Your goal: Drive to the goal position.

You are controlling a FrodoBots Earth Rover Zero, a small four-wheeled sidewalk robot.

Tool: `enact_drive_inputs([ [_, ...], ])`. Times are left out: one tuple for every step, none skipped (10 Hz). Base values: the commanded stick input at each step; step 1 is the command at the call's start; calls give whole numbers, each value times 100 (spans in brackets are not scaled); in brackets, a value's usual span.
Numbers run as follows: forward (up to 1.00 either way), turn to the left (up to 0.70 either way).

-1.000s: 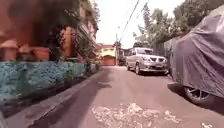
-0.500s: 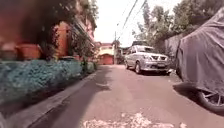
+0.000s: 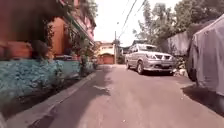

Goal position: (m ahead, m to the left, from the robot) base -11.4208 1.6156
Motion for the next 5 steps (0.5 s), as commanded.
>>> enact_drive_inputs([
  [70, 0],
  [70, 0],
  [70, 0],
  [70, 0],
  [70, 0],
])
